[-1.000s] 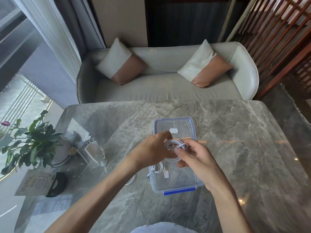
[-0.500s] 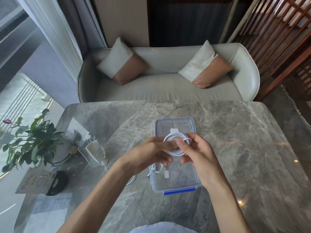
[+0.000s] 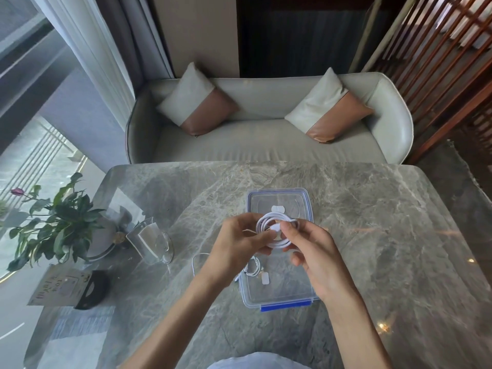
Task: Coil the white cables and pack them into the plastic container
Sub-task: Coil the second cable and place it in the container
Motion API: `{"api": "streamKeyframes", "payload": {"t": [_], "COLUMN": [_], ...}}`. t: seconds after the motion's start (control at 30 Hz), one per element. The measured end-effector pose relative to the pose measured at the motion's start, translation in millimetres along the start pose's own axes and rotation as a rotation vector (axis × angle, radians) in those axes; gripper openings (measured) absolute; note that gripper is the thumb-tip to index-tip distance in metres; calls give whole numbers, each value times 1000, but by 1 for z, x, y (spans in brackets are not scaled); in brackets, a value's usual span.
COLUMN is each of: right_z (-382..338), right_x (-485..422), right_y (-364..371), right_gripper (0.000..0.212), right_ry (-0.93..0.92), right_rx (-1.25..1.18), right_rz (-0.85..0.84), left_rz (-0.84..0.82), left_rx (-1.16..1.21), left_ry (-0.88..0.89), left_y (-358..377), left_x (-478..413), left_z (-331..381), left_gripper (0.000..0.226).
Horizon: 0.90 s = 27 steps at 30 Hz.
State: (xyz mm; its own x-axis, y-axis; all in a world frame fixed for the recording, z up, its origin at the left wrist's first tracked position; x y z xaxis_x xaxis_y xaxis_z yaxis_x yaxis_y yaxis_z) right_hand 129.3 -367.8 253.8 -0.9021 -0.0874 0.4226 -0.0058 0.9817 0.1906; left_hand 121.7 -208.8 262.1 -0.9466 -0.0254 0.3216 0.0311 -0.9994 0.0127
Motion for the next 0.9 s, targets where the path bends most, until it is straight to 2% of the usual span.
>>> {"api": "streamKeyframes", "payload": {"t": [0.13, 0.27, 0.4, 0.53, 0.63, 0.7, 0.77, 0.9], "right_z": [3, 2, 5, 9, 8, 6, 2, -2], "right_x": [1, 2, 2, -2, -5, -5, -6, -5], "right_y": [0, 1, 2, 6, 5, 4, 4, 8], "right_gripper": [22, 24, 20, 15, 19, 25, 30, 27], "right_ry": [-60, -51, -62, -65, -37, -4, 23, 66], "right_rx": [152, 141, 124, 85, 70, -49, -170, -206], "right_rz": [74, 46, 41, 90, 99, 51, -31, -127], "left_rz": [43, 42, 42, -93, -326, -412, -389, -335], "left_rx": [-382, -541, -622, -416, -18, 320, 530, 547], "left_ry": [145, 263, 309, 169, -37, -173, -288, -312], "left_y": [0, -1, -1, -3, -10, -18, -22, -20], "left_x": [-1, -2, -2, 1, 1, -1, -4, -9], "left_z": [0, 4, 5, 10, 14, 15, 12, -6], "left_gripper": [10, 18, 9, 18, 33, 42, 42, 33]}}
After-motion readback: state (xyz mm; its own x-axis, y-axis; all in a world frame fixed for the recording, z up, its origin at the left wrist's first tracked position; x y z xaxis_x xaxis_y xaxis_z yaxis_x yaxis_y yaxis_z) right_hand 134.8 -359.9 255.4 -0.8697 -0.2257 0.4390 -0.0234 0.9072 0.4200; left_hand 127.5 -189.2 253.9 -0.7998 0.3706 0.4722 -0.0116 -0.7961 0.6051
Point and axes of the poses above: each hand's wrist, its own x-axis away from the middle knuckle, its own y-axis out of the palm, z = x × y, the point moved 1 cm from there along -x, towards the middle knuckle, and after that the axes turned 3 degrees about z, right-handed, at the moved point
